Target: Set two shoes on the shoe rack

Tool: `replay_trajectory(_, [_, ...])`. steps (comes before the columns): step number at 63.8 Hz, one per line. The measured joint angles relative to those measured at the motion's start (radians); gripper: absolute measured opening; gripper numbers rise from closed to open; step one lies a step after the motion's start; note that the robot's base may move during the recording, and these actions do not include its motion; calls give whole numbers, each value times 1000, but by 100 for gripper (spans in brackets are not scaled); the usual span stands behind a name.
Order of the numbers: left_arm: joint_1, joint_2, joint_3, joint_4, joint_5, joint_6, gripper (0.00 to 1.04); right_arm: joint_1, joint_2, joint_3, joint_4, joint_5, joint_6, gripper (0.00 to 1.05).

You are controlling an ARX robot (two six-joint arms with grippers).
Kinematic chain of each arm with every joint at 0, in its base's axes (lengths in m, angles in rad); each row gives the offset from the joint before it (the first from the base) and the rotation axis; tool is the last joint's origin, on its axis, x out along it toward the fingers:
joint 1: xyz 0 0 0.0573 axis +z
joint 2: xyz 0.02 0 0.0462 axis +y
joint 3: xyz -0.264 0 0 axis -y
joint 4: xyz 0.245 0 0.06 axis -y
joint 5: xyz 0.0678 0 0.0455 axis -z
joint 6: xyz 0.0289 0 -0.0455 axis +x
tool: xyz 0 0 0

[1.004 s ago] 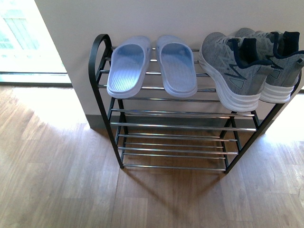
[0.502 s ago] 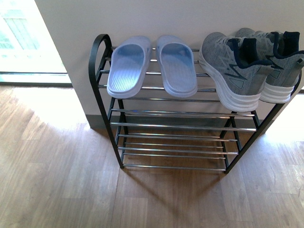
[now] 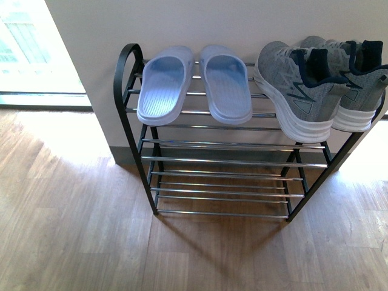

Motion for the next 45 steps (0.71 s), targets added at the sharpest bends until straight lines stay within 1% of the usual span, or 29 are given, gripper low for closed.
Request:
replay_trajectory(5, [0, 0, 0, 0, 0, 0, 36, 0, 0, 0, 0, 0, 0, 96])
replay_trajectory(6, [0, 0, 0, 0, 0, 0, 40, 0, 0, 0, 0, 0, 0, 96])
replay_trajectory(7, [0, 0, 0, 0, 0, 0, 42, 0, 0, 0, 0, 0, 0, 96])
replay_trajectory(9, [0, 0, 0, 0, 0, 0, 49, 0, 0, 0, 0, 0, 0, 96])
replay_trajectory(23, [0, 0, 0, 0, 0, 0, 86, 0, 0, 0, 0, 0, 0, 96])
replay_trajectory(25, [0, 0, 0, 0, 0, 0, 93, 0, 0, 0, 0, 0, 0, 96])
replay_trajectory(27, [0, 0, 0, 0, 0, 0, 97, 0, 0, 0, 0, 0, 0, 96])
replay_trajectory(31, [0, 0, 0, 0, 0, 2, 95, 0, 0, 0, 0, 0, 0, 96])
replay_trajectory(45, [0, 0, 0, 0, 0, 2, 95, 0, 0, 0, 0, 0, 0, 96])
